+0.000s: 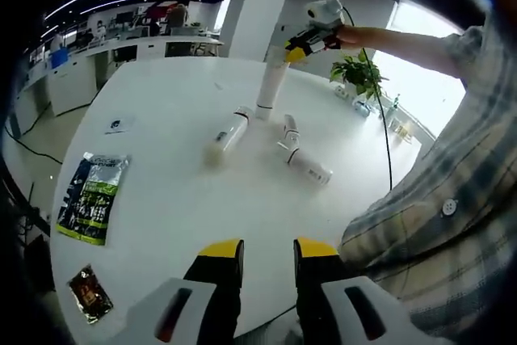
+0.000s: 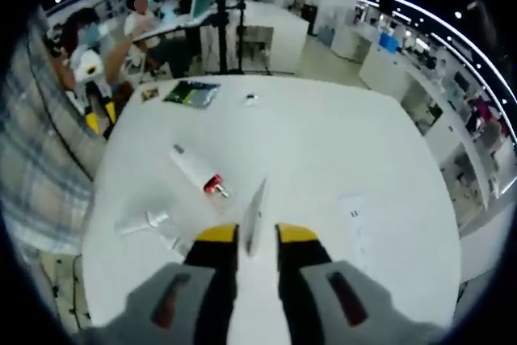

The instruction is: Arrange the skincare products in the storage area until every visible bottle or jar stands upright without overlapping.

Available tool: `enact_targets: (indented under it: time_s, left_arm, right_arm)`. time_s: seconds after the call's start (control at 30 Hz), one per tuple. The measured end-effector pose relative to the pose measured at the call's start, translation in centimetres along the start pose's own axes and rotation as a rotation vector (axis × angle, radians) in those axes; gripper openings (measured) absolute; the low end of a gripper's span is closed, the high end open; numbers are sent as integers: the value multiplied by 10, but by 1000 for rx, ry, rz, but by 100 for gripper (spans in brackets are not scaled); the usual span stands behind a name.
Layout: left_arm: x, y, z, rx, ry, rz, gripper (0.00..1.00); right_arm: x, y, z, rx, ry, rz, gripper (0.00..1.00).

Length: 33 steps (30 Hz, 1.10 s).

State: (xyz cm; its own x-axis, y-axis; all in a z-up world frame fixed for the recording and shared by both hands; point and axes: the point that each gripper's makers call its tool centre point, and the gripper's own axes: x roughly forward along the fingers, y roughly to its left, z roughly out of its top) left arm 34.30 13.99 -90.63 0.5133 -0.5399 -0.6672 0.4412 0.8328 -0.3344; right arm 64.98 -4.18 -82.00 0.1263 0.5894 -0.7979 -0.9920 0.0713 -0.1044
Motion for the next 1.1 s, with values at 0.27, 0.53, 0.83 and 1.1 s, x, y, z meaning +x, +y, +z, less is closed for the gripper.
enact_targets:
  time_s: [0.27,0.53,0.83,1.1]
  left_arm:
    - [-3,-4,-4,-16,-14,4,25]
    - [-6,-6,-14,-32,-11,10,25]
    - [-9,-9,-21,-37,4,14,25]
    - [-8,-12,-23,-40,6,14,25]
  right_arm:
    - [3,0,0,-107,50,0,6]
    - [2,-1,0,-168,52,1,6]
    - [4,-5,0,-275,87,-6,8]
    - [3,-3,0,-248,87,2,16]
